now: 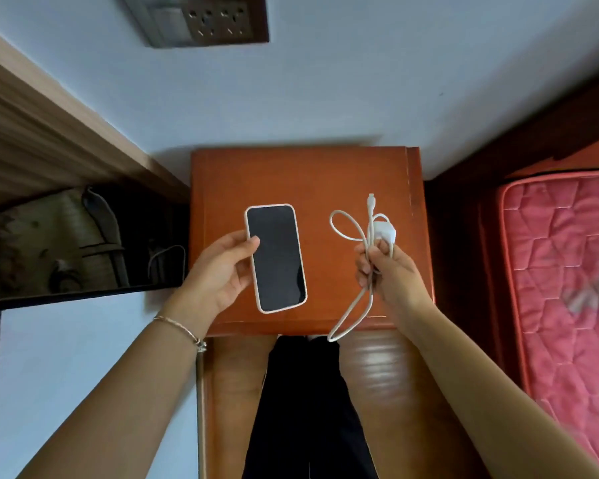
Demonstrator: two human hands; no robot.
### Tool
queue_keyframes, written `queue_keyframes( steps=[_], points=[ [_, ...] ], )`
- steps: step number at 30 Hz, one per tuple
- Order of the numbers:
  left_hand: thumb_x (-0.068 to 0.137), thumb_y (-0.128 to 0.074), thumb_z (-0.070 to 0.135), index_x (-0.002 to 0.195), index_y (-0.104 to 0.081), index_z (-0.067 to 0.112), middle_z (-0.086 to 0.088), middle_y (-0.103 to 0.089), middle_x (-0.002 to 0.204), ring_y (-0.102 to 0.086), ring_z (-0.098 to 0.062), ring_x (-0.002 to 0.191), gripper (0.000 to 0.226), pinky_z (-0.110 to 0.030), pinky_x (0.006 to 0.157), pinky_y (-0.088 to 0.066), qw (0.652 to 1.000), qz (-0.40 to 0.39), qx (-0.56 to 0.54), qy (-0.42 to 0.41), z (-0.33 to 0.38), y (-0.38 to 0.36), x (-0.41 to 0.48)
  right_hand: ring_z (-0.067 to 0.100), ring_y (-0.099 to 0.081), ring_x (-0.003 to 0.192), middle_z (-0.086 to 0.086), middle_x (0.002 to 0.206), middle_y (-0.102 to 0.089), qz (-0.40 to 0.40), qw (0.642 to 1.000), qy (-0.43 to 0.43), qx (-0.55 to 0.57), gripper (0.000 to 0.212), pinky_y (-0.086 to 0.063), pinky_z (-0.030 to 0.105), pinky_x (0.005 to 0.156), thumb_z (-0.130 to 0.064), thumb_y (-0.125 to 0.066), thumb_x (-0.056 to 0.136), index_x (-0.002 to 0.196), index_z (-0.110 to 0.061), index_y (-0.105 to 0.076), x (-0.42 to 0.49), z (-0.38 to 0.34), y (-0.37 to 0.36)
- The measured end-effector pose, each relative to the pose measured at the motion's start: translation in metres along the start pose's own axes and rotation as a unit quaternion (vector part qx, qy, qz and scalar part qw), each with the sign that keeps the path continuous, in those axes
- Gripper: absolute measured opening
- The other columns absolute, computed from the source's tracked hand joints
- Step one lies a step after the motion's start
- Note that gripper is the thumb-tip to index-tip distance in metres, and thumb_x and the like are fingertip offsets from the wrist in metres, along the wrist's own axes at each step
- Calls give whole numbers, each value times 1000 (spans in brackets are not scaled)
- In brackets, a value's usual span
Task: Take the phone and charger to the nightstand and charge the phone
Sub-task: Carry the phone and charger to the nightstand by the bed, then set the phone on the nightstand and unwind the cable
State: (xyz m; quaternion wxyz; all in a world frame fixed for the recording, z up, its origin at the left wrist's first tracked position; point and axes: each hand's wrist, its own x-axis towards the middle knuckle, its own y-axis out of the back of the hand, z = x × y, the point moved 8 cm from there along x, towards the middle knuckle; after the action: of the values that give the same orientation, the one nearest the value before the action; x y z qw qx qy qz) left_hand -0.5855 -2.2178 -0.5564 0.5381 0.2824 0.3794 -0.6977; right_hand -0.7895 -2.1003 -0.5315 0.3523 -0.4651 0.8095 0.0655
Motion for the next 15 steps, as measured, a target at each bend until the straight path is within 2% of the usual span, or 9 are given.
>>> queue_keyframes(
  steps=[4, 11, 15],
  points=[
    [87, -59, 5, 104, -65, 14, -6, -73, 104, -69, -21, 97, 20, -33, 74, -58, 999, 13, 18, 24, -31, 9, 44, 10, -46, 49, -8, 55, -51, 21, 999, 20, -22, 38, -44, 20, 53, -12, -33, 99, 76, -23, -61, 26, 35, 17],
    [87, -60, 7, 104, -62, 15, -10, -68, 111, -64, -25, 104, 19, -38, 85, -54, 997, 39, 36, 65, -81, 18, 92, 11, -46, 49, -8, 55, -51, 38, 998, 23, -35, 30, -44, 22, 54, -12, -31, 100, 83, -16, -56, 41, 66, 30],
    [86, -61, 8, 107, -64, 13, -10, -70, 109, -66, -24, 102, 21, -37, 80, -56, 995, 58, 24, 75, -97, 20, 111, 10, -46, 48, -9, 55, -51, 41, 998, 26, -49, 30, -43, 24, 56, -11, -31, 100, 83, -16, -55, 54, 70, 34]
  ],
)
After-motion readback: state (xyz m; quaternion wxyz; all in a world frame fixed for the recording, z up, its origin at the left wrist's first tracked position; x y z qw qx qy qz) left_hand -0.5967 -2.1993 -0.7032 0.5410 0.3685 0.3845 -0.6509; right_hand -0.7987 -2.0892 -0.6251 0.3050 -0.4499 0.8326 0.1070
